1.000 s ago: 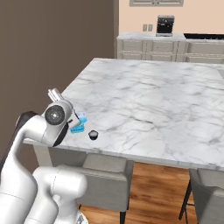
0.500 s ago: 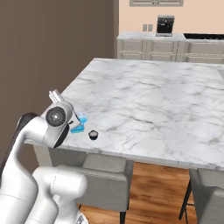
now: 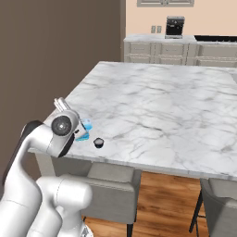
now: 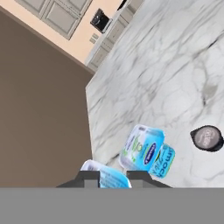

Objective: Stack the yogurt containers by placing the smaller containers on top of the larger containers.

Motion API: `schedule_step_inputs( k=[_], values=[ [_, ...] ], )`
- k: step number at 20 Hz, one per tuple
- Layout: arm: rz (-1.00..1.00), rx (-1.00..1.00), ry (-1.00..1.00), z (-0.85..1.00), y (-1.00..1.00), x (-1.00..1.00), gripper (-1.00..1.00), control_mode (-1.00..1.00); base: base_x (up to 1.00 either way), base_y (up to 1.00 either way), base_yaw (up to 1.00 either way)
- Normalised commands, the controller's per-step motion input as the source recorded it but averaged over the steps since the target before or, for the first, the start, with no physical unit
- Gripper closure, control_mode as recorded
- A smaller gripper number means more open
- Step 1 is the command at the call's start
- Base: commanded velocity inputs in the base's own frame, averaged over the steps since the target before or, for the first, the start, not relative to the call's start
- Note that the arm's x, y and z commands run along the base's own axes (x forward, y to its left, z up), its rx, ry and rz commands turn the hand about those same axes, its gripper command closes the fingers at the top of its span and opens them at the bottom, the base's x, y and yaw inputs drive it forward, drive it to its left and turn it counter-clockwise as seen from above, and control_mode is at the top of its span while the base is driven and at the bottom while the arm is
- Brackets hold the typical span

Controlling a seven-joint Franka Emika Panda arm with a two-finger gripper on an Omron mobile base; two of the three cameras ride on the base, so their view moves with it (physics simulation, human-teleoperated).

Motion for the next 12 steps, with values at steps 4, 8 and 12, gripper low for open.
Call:
schedule_step_inputs(
  k=[4, 8, 12],
  values=[
    [0.0, 0.01, 0.0, -0.11, 0.0, 0.18, 1.0, -1.0, 0.0, 0.0, 0.0],
    [0.0, 0.01, 0.0, -0.09, 0.0, 0.17, 1.0, -1.0, 0.0, 0.0, 0.0],
    [-0.01, 0.0, 0.01, -0.03, 0.04, 0.17, 1.0, -1.0, 0.0, 0.0, 0.0]
  ],
)
